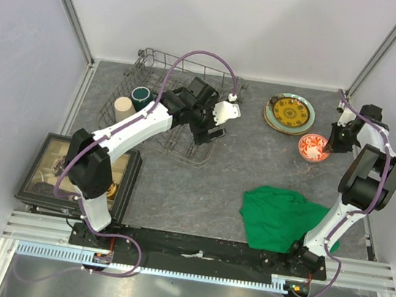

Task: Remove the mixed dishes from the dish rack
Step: Place the bowl at the center of the board, then pick up the cup from the dish rack.

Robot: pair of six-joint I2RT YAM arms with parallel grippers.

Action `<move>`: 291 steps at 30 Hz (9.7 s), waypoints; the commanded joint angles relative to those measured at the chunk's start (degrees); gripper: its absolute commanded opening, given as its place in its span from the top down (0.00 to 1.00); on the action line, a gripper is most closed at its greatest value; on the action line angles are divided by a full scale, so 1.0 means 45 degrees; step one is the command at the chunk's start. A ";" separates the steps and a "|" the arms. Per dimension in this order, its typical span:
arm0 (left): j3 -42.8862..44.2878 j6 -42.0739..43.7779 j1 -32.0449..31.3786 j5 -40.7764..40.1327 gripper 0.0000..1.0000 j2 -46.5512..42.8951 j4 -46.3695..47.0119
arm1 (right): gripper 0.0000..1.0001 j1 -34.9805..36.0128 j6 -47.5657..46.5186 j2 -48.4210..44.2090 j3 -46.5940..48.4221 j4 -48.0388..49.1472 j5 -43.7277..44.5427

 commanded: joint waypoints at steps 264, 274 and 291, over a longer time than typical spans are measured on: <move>0.9081 0.0880 0.5602 0.8148 0.99 0.3736 -0.2322 | 0.15 0.3246 0.0404 -0.6703 -0.4656 0.1465 -0.5924; 0.5801 -0.3722 0.5661 1.0782 0.98 0.1608 0.1908 | 0.16 0.4554 0.3486 -0.6606 -0.4050 0.4077 -0.8873; 0.0841 -1.5264 0.5680 1.3657 0.98 -0.0288 1.4424 | 0.28 0.8499 1.2259 -0.5221 -0.5574 1.6614 -0.8583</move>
